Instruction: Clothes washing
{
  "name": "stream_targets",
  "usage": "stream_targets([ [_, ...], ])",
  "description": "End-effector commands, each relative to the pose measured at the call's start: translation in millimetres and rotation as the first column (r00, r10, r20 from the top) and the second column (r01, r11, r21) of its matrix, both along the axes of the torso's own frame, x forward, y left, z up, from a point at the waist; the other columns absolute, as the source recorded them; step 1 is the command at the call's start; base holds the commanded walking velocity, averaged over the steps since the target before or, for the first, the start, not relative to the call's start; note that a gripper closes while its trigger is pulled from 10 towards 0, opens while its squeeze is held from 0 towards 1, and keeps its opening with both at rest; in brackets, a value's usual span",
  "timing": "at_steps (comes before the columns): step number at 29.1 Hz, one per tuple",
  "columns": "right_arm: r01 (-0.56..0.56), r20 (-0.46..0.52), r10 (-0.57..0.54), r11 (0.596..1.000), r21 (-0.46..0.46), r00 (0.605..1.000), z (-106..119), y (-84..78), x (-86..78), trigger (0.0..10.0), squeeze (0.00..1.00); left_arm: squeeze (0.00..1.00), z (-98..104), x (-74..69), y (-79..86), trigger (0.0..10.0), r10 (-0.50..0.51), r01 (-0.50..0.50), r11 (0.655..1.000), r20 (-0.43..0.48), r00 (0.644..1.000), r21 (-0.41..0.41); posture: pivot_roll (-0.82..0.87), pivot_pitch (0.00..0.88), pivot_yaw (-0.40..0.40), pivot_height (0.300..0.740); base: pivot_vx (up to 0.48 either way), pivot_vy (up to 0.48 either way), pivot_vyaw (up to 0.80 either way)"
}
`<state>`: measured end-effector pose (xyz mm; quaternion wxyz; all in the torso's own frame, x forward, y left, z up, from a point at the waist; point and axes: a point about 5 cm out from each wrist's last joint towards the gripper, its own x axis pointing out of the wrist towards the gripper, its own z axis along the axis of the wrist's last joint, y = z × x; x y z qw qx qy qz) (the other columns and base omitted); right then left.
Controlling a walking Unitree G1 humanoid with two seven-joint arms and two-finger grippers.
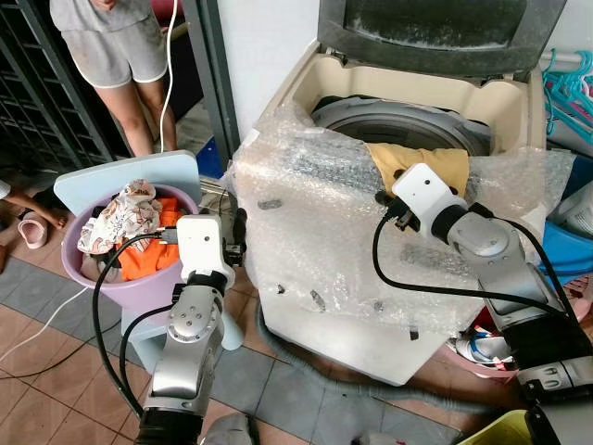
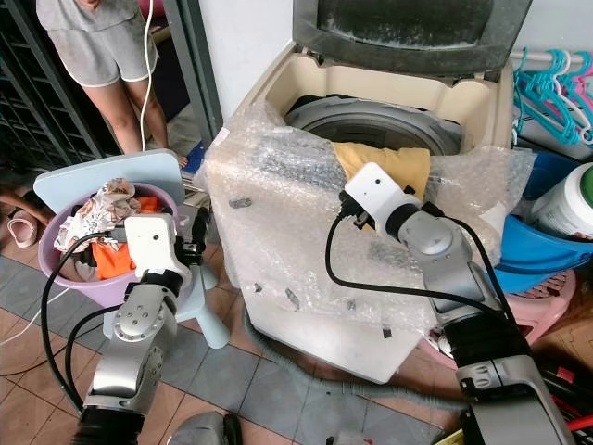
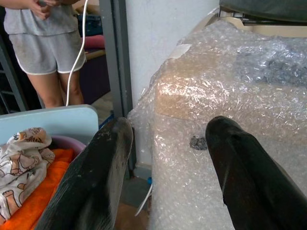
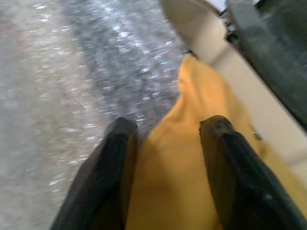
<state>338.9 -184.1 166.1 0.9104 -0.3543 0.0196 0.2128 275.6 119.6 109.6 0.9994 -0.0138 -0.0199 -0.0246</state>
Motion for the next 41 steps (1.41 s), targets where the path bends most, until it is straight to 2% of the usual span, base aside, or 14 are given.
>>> stream_targets([
  [1, 0.025, 0.031, -0.024, 0.999, -0.030, 0.999, 6, -4.9, 3.0, 10.0, 1.00, 0.00, 2, 0.3, 2.2, 10.0, 0.003, -0.003, 1.000, 0.002, 1.000, 0.007, -0.07, 0.000, 0.067, 0.740, 0.000, 0.000, 0.00],
  [3, 0.041, 0.011, -0.041, 0.998, -0.044, 0.999, 0, -8.1, 2.8, 10.0, 1.00, 0.00, 3, 0.6, 1.5, 10.0, 0.002, -0.002, 1.000, 0.002, 1.000, 0.008, -0.07, 0.000, 0.067, 0.740, 0.000, 0.000, 0.00],
  [4, 0.043, -0.004, -0.043, 0.998, -0.052, 0.999, -2, -9.1, 2.2, 7.0, 1.00, 0.00, 3, 0.5, 1.0, 10.0, 0.001, -0.001, 1.000, 0.002, 1.000, 0.008, -0.08, 0.000, 0.069, 0.740, 0.000, 0.000, 0.00],
  [5, 0.054, -0.018, -0.055, 0.997, -0.062, 0.998, -6, -11.7, 1.4, 0.3, 1.00, 0.00, 3, 0.3, 0.0, 10.0, -0.002, 0.002, 1.000, 0.002, 1.000, 0.007, -0.08, 0.000, 0.069, 0.740, 0.000, 0.000, 0.00],
  [6, 0.057, -0.050, -0.060, 0.997, -0.059, 0.997, -12, -13.8, 0.4, 0.0, 1.00, 0.00, 3, 0.2, -0.8, 10.0, -0.004, 0.004, 1.000, 0.001, 1.000, 0.006, -0.08, 0.000, 0.069, 0.740, 0.000, 0.000, 0.00],
  [7, 0.057, -0.050, -0.060, 0.997, -0.059, 0.997, -12, -13.8, 0.4, 0.0, 1.00, 0.00, 3, 0.2, -0.8, 10.0, -0.004, 0.004, 1.000, 0.001, 1.000, 0.006, -0.08, 0.000, 0.069, 0.740, 0.000, 0.000, 0.00],
  [8, 0.064, -0.065, -0.068, 0.996, -0.059, 0.996, -15, -15.3, -0.6, 0.0, 0.71, 0.00, 2, -0.2, -1.0, 10.0, -0.006, 0.006, 1.000, 0.000, 1.000, 0.005, -0.08, 0.000, 0.070, 0.740, 0.000, 0.000, 0.00],
  [9, 0.066, -0.077, -0.071, 0.996, -0.055, 0.994, -17, -15.8, -1.3, 0.0, 0.00, 0.00, 2, -0.2, -1.0, 10.0, -0.006, 0.006, 1.000, 0.000, 1.000, 0.005, -0.08, 0.000, 0.070, 0.740, 0.000, 0.000, 0.00],
  [14, 0.075, -0.138, -0.076, 0.997, -0.012, 0.988, -25, -16.7, -4.2, 0.0, 0.00, 0.00, 2, -0.3, -0.6, 10.0, -0.005, 0.005, 1.000, 0.000, 1.000, 0.006, -0.08, 0.000, 0.071, 0.740, 0.000, 0.000, 0.00],
  [17, 0.091, -0.180, -0.081, 0.995, 0.047, 0.980, -29, -16.5, -4.7, 0.0, 0.00, 0.00, 2, -0.8, -1.0, 10.0, -0.007, 0.007, 1.000, -0.002, 1.000, 0.005, -0.08, 0.000, 0.071, 0.740, 0.000, 0.000, 0.00],
  [21, 0.096, -0.206, -0.077, 0.992, 0.083, 0.976, -27, -17.4, -3.3, 0.0, 0.00, 0.00, 2, 0.0, -0.5, 10.0, -0.002, 0.002, 1.000, -0.001, 1.000, 0.003, -0.08, 0.000, 0.066, 0.740, 0.000, 0.000, 0.00],
  [36, 0.118, -0.192, -0.093, 0.985, 0.124, 0.977, -14, -29.1, 3.4, 0.0, 0.00, 0.00, 2, -1.2, 1.2, 10.0, 0.004, -0.004, 1.000, -0.002, 1.000, 0.004, -0.07, 0.000, 0.067, 0.740, 0.000, 0.000, 0.00],
  [41, 0.086, -0.195, -0.061, 0.989, 0.122, 0.979, -5, -37.0, 5.4, 0.0, 0.00, 0.00, 2, -1.2, 0.9, 10.0, 0.001, -0.001, 1.000, -0.003, 1.000, 0.004, -0.08, 0.000, 0.069, 0.740, 0.000, 0.000, 0.00],
])
